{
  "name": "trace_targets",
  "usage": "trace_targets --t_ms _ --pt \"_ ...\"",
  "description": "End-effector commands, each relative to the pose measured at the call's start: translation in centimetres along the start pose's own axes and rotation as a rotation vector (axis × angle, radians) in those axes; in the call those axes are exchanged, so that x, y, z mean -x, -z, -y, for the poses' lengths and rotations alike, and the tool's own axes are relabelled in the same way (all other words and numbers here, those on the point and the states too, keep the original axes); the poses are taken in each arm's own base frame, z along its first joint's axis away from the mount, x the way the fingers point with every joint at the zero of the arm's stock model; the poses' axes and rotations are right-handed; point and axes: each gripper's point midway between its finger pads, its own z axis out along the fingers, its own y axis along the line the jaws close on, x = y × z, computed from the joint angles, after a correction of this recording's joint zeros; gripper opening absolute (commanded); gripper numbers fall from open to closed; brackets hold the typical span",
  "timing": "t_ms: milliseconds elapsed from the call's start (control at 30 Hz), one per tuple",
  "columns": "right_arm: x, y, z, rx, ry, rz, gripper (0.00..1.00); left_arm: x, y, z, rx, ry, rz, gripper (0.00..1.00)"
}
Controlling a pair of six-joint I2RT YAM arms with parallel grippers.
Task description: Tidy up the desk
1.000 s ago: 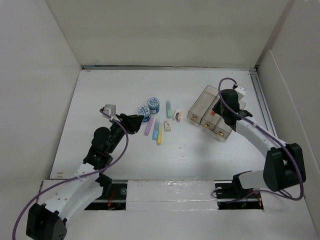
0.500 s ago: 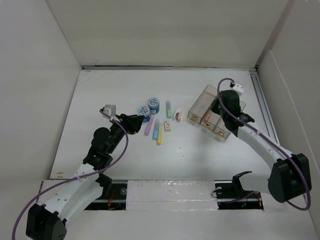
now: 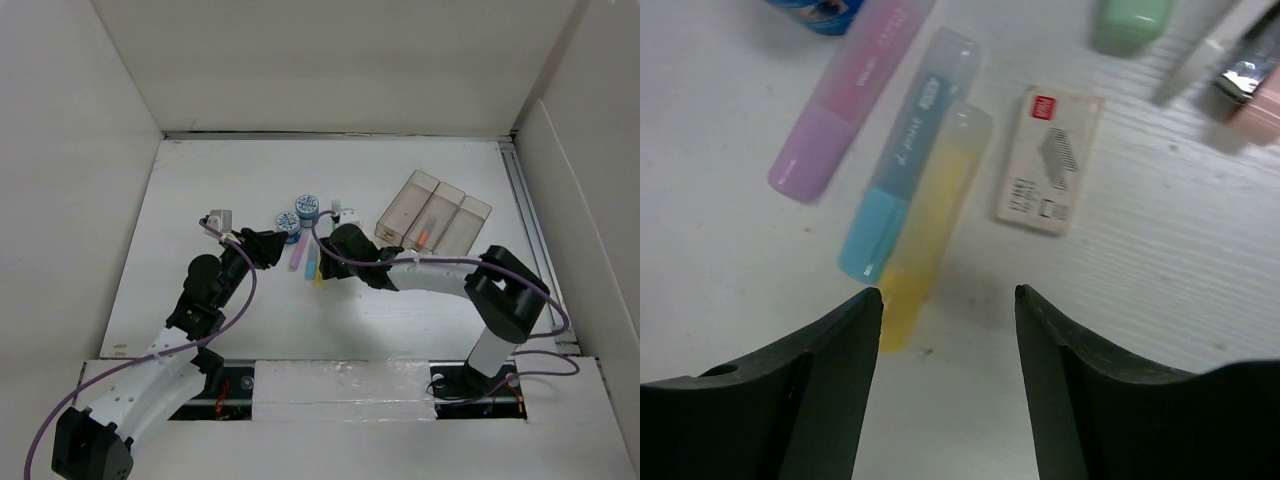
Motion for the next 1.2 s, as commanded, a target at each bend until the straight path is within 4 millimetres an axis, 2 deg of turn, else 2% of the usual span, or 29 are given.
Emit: trace_targets --t_ms 0,67,100,200,333,367,400,467,500,700,833,867,900,967,1000,1067,1100,1167 --pt "3.5 -0.3 -4.7 0.107 -0.013 0.079 0.62 1.6 0.0 1.0 -0.024 -0.007 0.046 0.43" --pt "3.3 -0.9 -5.5 0.115 -0.02 0.068 0.64 1.8 0.1 1.1 -0.031 -0.009 0.06 0.43" --pt "2.5 -1.7 -5.3 0.102 -0.021 0.046 0.64 1.7 0.2 1.0 -0.029 -0.009 0.062 0.43" --pt "1.6 -2.8 -4.9 0.085 -0.02 0.031 0.63 1.8 0.2 1.1 -0.026 -0.009 0.058 0.43" --pt "1.4 -3.2 -3.4 0.004 -0.025 0.038 0.52 1.6 0.1 1.1 -0.031 -0.011 0.054 0.43" --pt "1.3 -3.2 -3.0 -0.015 -0.027 0.042 0.52 1.5 0.0 1.0 -0.026 -0.009 0.047 0.43" --pt "1.1 -3.2 -2.5 -0.037 -0.022 0.041 0.47 1.5 0.0 1.3 -0.038 -0.009 0.044 0.43" --pt "1.3 -3.3 -2.2 -0.053 -0.025 0.053 0.46 1.6 0.1 1.5 -0.05 -0.008 0.047 0.43" --pt "0.4 -3.3 -1.5 -0.081 -0.014 0.019 0.46 1.6 0.1 1.5 -0.05 -0.01 0.05 0.43" --pt "-1.7 -3.9 -0.3 -0.133 0.009 -0.052 0.5 1.6 0.1 1.3 -0.046 -0.01 0.052 0.43" --pt "-2.3 -4.2 -0.3 -0.127 0.015 -0.07 0.53 1.5 0.0 1.3 -0.04 -0.008 0.043 0.43" --pt "-2.4 -4.2 -0.2 -0.13 0.016 -0.072 0.48 1.7 0.1 1.4 -0.048 -0.01 0.052 0.43" --pt "-2.2 -4.1 -0.2 -0.13 0.011 -0.069 0.34 1.6 0.1 1.4 -0.047 -0.01 0.053 0.43" --pt "-2.0 -3.7 -0.3 -0.12 0.004 -0.057 0.22 1.4 0.0 1.0 -0.029 -0.009 0.046 0.43" --pt "-1.1 -3.3 -0.8 -0.097 -0.004 -0.031 0.13 1.5 -0.1 1.0 -0.026 -0.007 0.045 0.43" --pt "-0.8 -2.7 -0.7 -0.093 -0.004 -0.017 0.06 1.6 0.0 1.4 -0.045 -0.008 0.048 0.43" --pt "0.5 -1.6 -1.2 -0.073 -0.016 0.014 0.03 1.5 0.0 1.3 -0.044 -0.01 0.049 0.43" --pt "1.2 -0.3 -1.8 -0.028 -0.026 0.033 0.01 1.4 -0.1 1.0 -0.028 -0.007 0.044 0.43"
